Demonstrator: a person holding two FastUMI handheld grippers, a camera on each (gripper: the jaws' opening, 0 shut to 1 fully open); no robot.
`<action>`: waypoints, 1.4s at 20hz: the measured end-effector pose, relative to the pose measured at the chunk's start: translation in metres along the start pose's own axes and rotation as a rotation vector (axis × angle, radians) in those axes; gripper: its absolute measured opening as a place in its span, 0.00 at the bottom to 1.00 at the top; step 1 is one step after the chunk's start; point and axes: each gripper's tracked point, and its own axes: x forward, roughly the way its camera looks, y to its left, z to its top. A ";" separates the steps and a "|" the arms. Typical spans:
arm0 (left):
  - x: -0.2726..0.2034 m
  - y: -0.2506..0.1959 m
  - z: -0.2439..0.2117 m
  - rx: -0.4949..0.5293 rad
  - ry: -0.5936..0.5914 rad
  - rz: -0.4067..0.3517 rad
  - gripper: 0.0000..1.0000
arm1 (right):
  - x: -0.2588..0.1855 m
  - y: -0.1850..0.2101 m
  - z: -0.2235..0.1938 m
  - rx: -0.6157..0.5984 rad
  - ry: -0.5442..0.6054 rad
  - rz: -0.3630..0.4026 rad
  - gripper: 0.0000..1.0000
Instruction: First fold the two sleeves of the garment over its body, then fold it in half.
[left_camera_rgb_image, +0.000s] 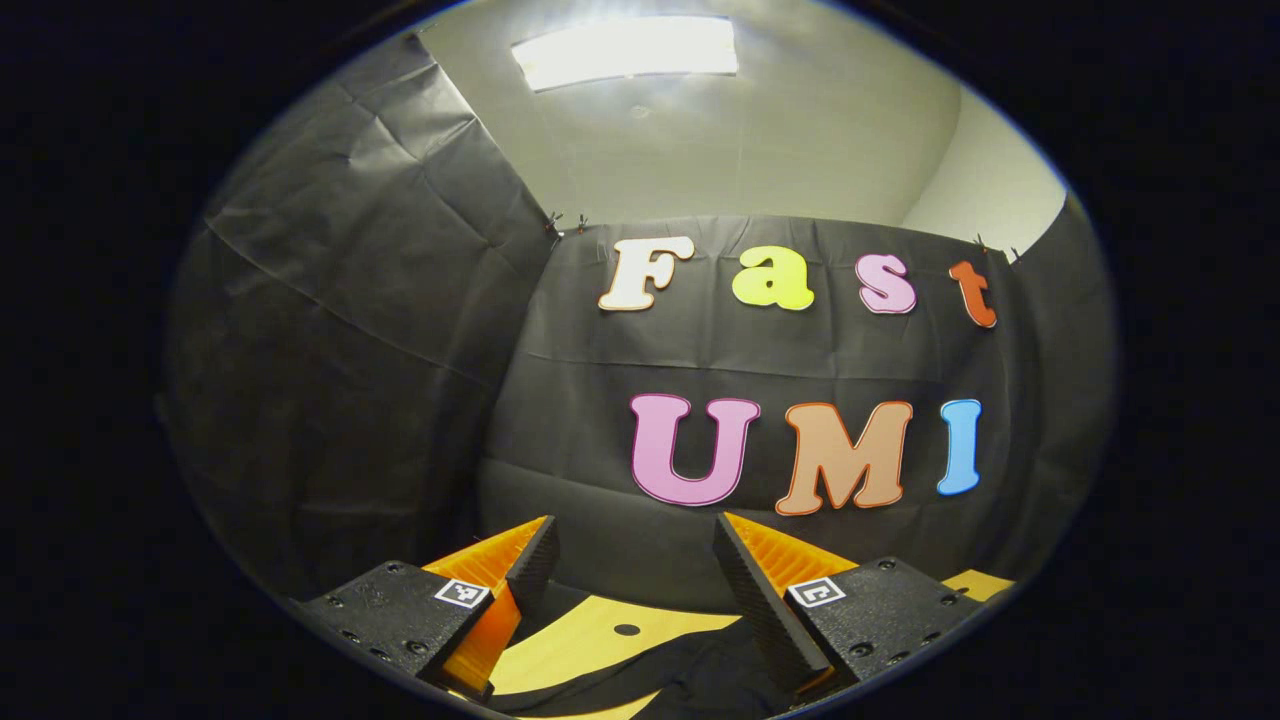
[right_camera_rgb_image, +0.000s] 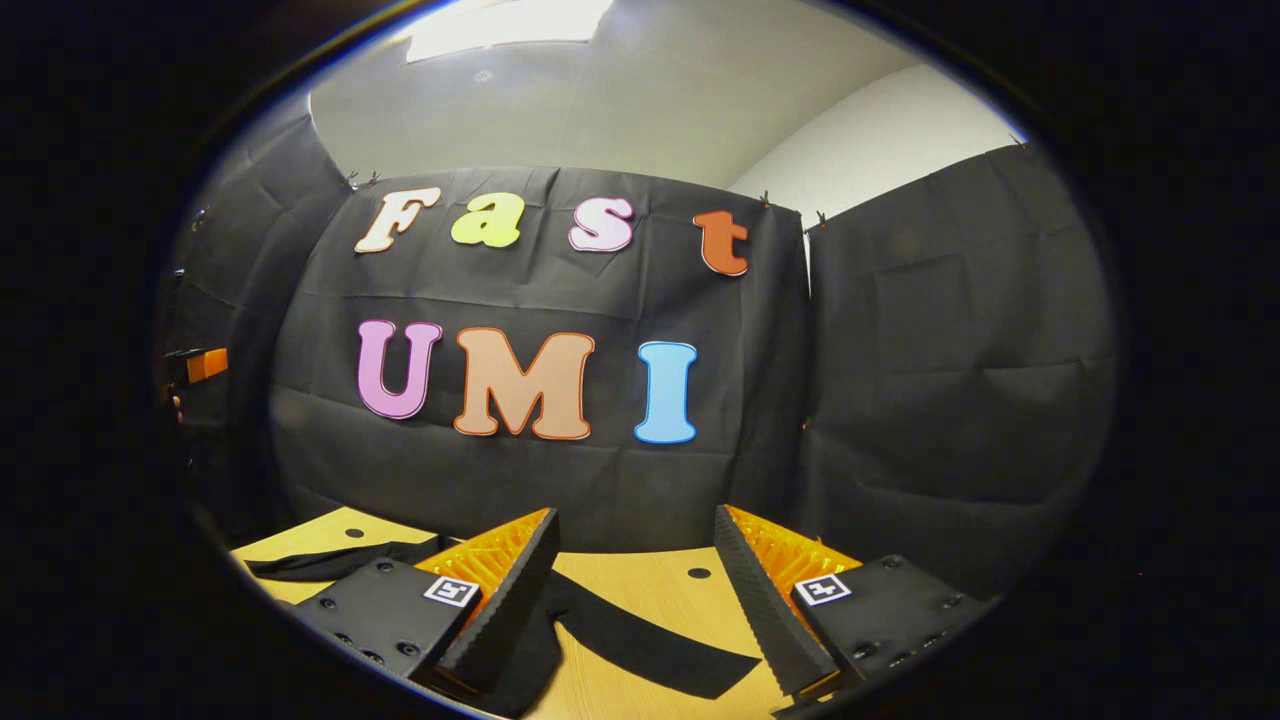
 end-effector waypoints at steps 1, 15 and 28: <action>-0.004 0.001 -0.002 -0.004 0.004 0.004 0.91 | -0.001 -0.001 -0.002 0.006 -0.001 0.005 0.98; -0.062 0.035 0.012 0.188 0.049 0.120 0.94 | 0.068 -0.005 -0.029 0.146 0.120 0.078 0.98; -0.091 0.092 0.005 0.192 0.085 0.318 0.98 | 0.120 -0.055 -0.163 0.020 0.326 0.057 0.99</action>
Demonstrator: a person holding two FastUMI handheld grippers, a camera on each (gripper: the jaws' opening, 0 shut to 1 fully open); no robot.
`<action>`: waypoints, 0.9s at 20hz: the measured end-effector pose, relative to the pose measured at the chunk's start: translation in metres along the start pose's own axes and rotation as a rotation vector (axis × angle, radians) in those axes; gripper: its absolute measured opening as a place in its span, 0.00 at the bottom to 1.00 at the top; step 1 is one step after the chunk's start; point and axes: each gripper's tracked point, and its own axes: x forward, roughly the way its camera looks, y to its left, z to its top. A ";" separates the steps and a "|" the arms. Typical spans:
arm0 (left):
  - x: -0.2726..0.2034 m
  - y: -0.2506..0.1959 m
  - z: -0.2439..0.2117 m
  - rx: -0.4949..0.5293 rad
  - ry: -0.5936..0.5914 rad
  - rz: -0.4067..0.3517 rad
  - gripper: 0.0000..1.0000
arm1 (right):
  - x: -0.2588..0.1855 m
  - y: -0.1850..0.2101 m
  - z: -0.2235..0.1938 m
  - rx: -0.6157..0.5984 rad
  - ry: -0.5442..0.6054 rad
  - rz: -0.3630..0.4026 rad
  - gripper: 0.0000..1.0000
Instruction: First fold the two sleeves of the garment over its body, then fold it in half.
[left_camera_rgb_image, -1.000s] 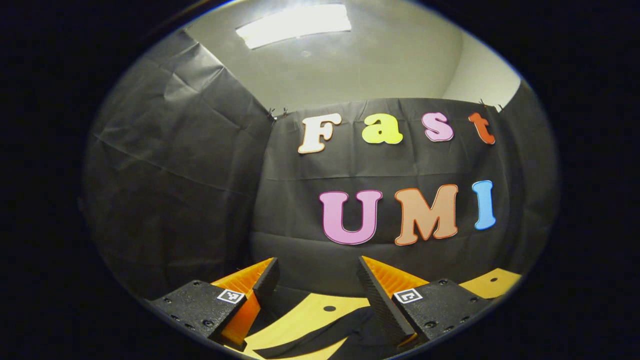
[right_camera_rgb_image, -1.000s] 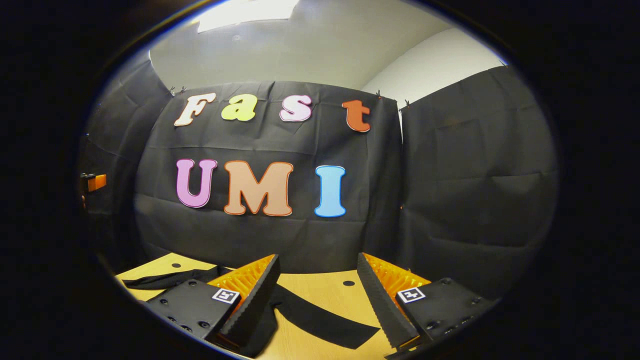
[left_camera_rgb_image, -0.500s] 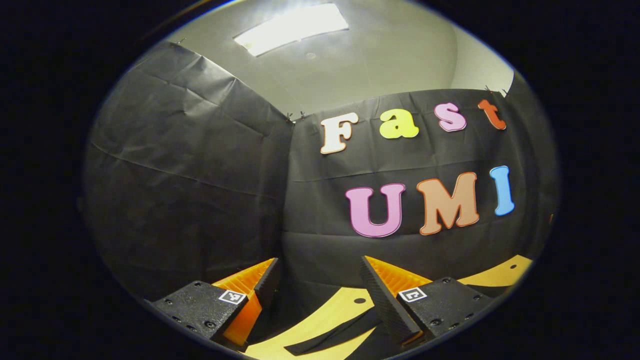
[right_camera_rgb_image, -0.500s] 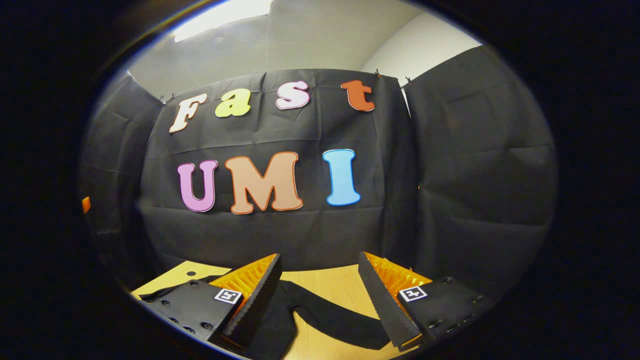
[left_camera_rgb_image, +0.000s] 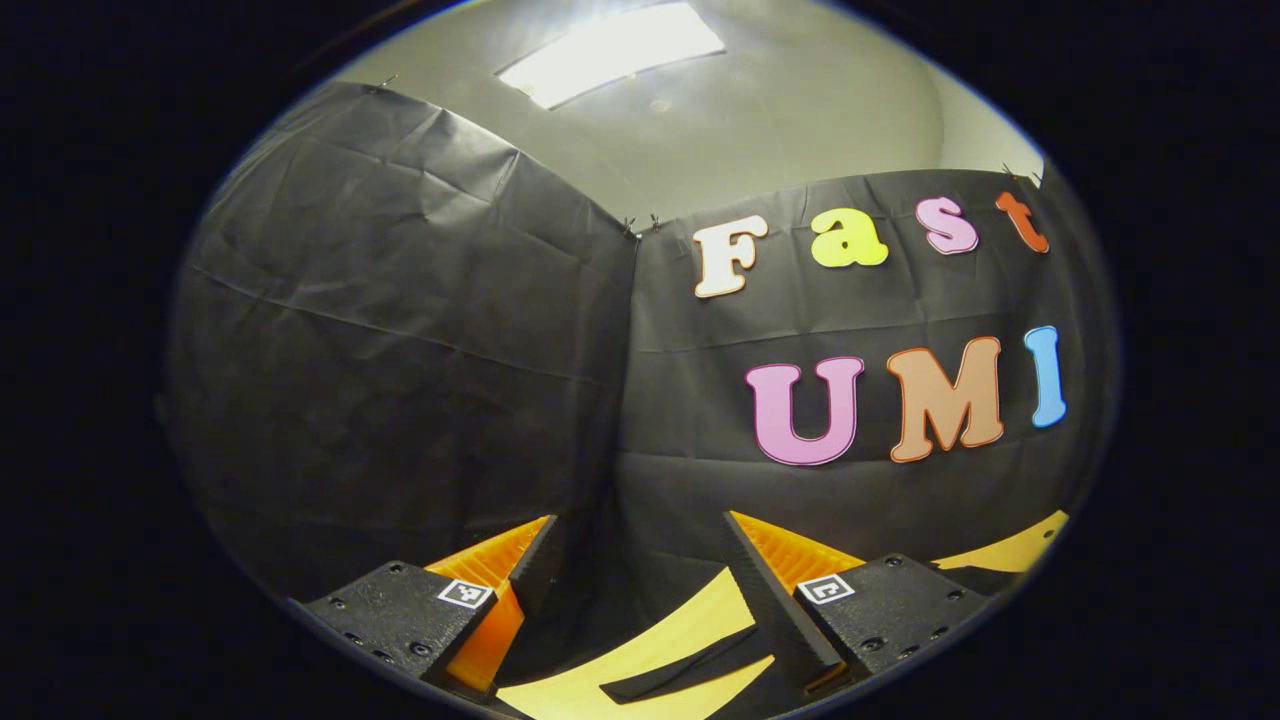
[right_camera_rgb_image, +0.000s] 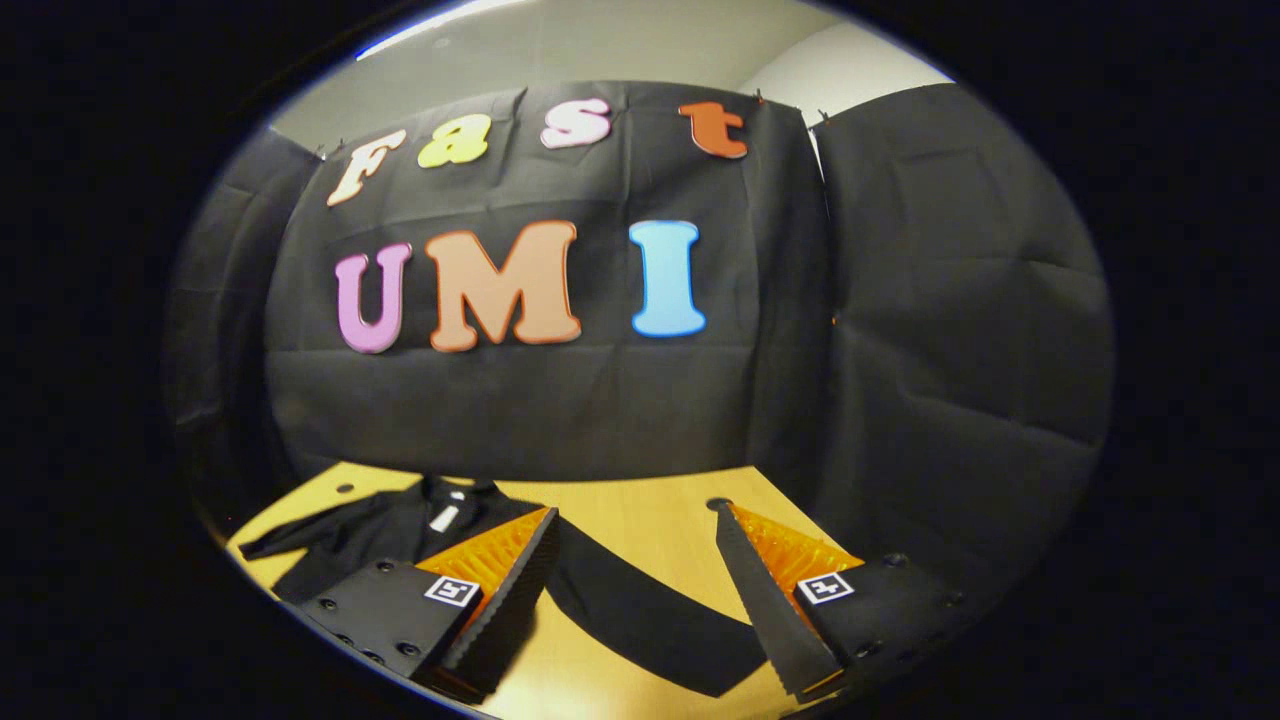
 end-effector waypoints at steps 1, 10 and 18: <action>0.000 0.001 -0.006 -0.005 0.014 0.008 0.98 | 0.006 -0.008 -0.020 -0.019 0.044 -0.012 0.99; -0.008 0.003 -0.013 0.031 0.031 -0.001 0.97 | 0.058 -0.058 -0.175 -0.021 0.446 -0.033 1.00; -0.010 -0.001 -0.017 0.072 0.060 -0.034 0.97 | 0.080 -0.069 -0.223 0.045 0.567 -0.035 1.00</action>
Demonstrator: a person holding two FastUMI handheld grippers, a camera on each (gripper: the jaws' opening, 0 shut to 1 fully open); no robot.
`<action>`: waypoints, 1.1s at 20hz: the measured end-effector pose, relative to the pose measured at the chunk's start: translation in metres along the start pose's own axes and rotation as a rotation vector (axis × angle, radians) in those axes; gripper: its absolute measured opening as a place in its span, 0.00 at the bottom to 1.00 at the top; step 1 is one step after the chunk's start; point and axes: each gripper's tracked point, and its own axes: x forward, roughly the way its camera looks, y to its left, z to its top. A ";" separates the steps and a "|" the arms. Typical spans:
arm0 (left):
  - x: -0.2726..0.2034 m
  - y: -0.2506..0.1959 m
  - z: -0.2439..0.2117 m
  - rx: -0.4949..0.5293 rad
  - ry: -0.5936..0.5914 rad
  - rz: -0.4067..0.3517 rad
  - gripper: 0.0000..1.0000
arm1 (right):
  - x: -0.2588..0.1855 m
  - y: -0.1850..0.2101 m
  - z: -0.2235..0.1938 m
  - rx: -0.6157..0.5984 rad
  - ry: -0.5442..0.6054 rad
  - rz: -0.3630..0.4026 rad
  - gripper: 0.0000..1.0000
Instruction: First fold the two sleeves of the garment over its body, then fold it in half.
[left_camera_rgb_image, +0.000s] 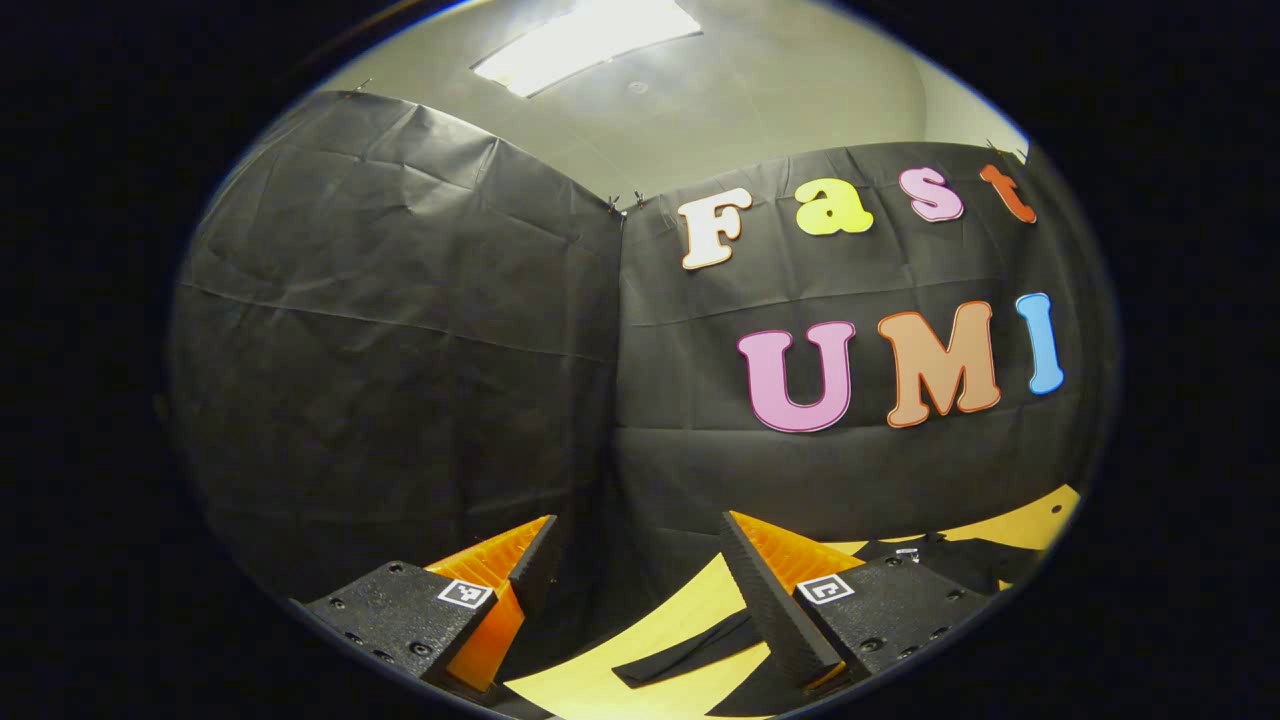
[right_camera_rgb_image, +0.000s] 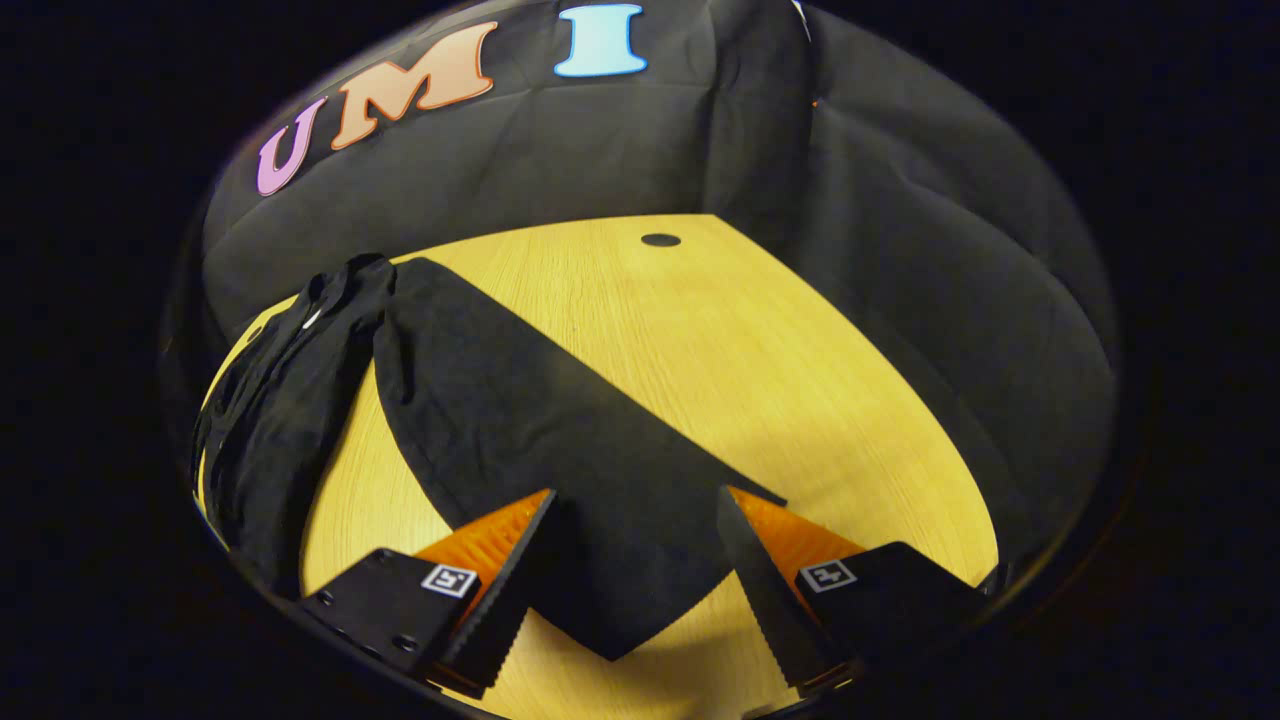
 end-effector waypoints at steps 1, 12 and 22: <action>0.000 -0.001 -0.001 -0.001 0.004 -0.003 0.94 | 0.002 -0.001 0.000 0.003 -0.003 0.004 1.00; 0.008 -0.035 -0.019 -0.059 0.011 -0.098 0.98 | 0.007 0.029 0.003 -0.010 -0.027 0.060 0.45; 0.028 -0.038 -0.042 0.021 0.089 -0.138 0.98 | -0.022 0.038 0.035 -0.034 -0.085 0.019 0.07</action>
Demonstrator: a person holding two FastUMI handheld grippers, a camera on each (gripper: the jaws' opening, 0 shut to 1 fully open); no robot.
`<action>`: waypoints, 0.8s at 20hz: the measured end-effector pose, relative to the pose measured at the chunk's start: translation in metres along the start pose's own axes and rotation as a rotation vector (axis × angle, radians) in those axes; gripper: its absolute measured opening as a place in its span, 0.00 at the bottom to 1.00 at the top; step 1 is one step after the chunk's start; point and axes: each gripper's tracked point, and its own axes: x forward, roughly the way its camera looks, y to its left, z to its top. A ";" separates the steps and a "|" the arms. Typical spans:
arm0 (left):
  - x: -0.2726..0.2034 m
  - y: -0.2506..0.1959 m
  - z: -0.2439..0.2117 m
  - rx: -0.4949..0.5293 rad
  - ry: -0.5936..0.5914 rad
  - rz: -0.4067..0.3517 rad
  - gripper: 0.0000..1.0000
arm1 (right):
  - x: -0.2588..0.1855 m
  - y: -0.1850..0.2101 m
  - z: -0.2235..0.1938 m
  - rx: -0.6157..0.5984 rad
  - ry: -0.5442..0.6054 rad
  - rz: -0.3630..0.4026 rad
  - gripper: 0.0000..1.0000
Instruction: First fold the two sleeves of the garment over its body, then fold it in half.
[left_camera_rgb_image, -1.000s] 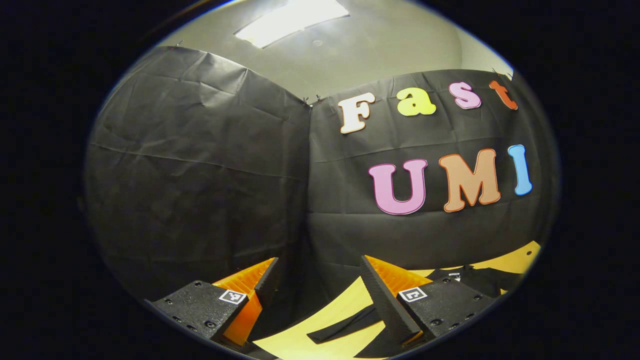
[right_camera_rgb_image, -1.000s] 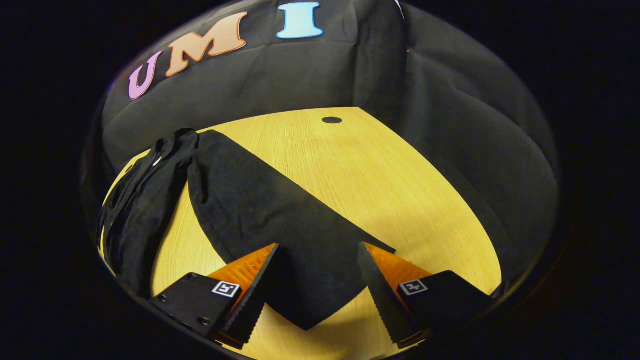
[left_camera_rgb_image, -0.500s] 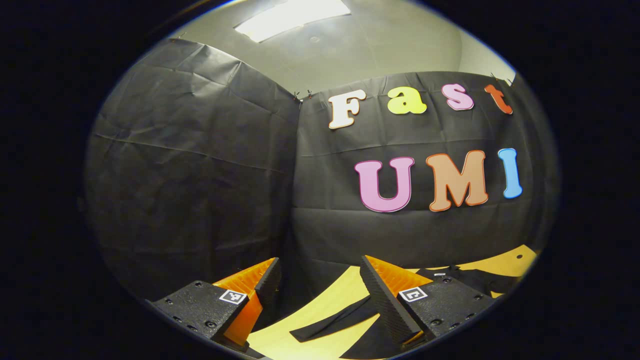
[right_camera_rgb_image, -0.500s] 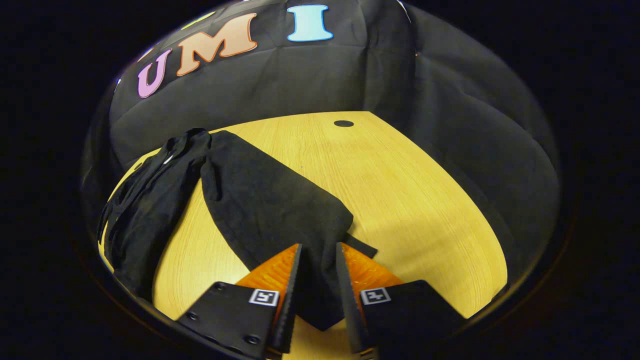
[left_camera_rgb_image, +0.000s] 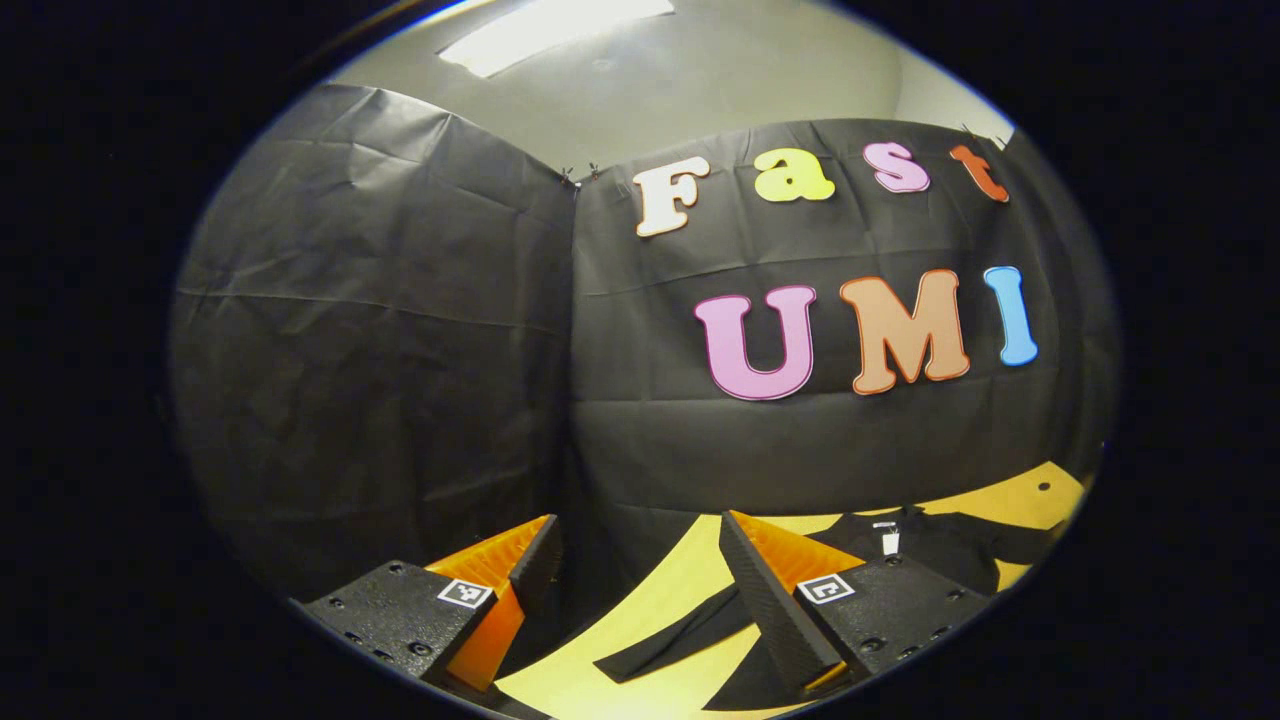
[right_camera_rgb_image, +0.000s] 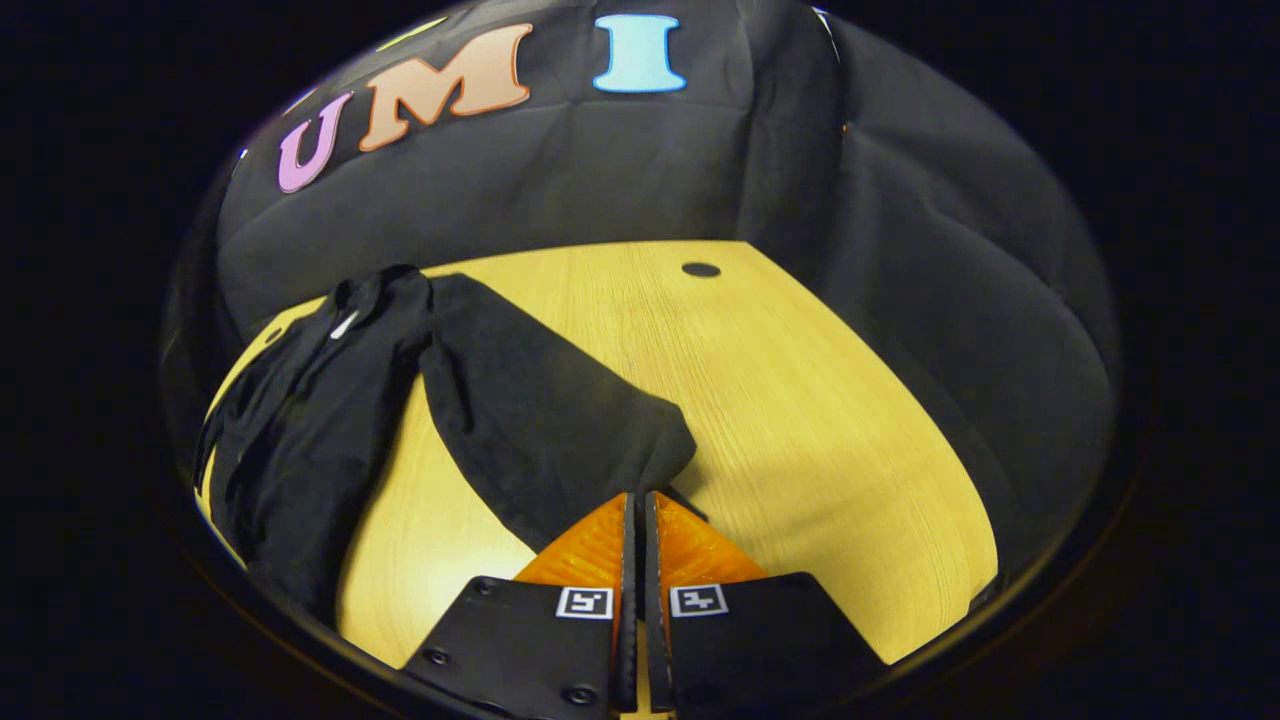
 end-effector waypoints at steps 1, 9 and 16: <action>0.003 -0.006 -0.005 -0.011 0.012 -0.012 0.98 | -0.008 0.004 0.011 -0.003 -0.017 0.010 0.07; 0.011 -0.028 -0.062 -0.073 0.127 -0.134 0.94 | -0.038 0.117 0.168 -0.028 -0.209 0.143 0.06; 0.020 0.025 -0.096 -0.155 0.171 -0.051 0.94 | -0.033 0.343 0.265 -0.255 -0.329 0.392 0.06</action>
